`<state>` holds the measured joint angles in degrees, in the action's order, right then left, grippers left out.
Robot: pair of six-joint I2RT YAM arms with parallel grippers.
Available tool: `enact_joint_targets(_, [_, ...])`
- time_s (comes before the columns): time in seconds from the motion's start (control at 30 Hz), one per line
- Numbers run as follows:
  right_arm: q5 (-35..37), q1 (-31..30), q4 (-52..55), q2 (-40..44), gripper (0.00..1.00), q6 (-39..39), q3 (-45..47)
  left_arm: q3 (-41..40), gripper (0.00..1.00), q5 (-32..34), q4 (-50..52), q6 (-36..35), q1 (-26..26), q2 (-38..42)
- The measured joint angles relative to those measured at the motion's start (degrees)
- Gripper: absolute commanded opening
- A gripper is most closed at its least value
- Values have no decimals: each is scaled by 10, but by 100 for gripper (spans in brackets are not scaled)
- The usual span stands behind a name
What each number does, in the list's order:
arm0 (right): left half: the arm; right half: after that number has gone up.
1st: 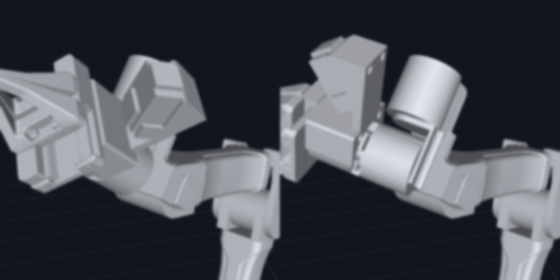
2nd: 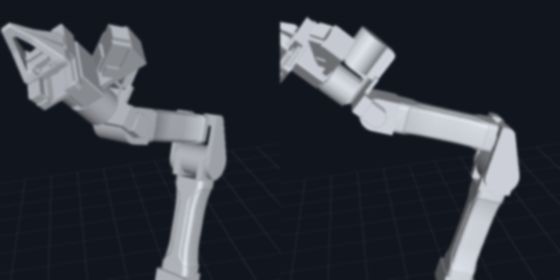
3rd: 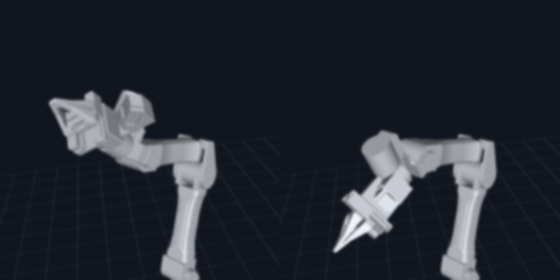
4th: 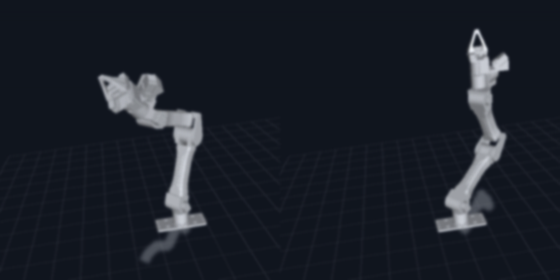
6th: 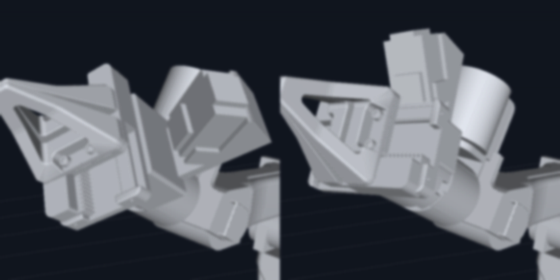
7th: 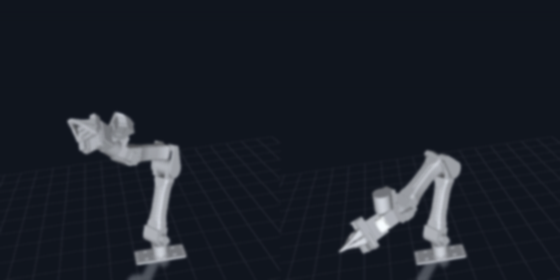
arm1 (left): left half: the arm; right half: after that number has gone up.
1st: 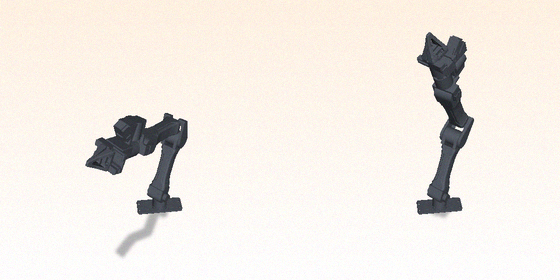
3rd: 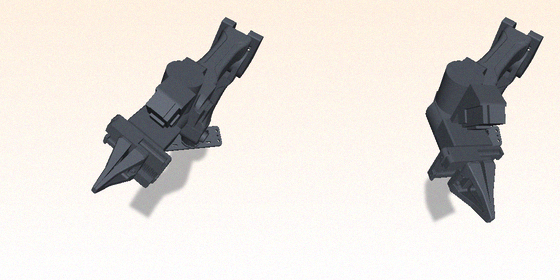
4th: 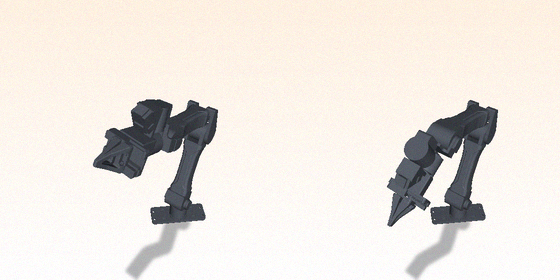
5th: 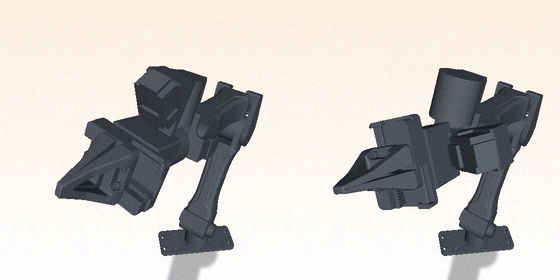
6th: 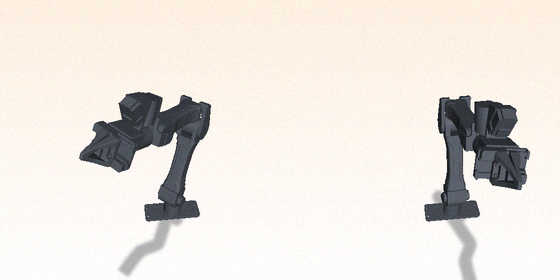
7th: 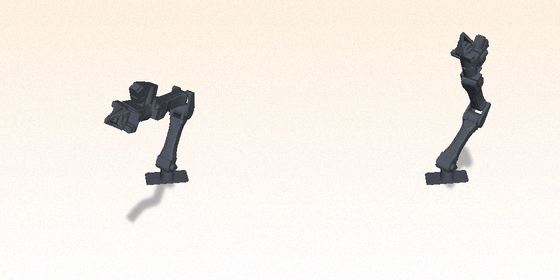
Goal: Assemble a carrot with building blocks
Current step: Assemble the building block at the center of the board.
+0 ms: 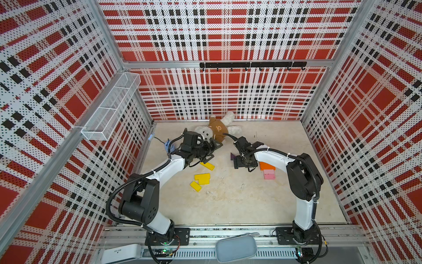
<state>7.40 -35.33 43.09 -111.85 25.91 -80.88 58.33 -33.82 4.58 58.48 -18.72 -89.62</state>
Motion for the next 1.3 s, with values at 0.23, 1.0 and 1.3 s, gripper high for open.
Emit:
enact_joint_targets(0.23, [-21,13,9,-26,87,-64,-7,0,100,0,-1,0,0,0])
enact_joint_targets(1.0, [-40,28,27,-75,83,-98,-58,0,99,0,-1,0,0,0])
enact_joint_targets(1.3, [-39,28,28,-75,81,-83,-60,0,100,0,-1,0,0,0])
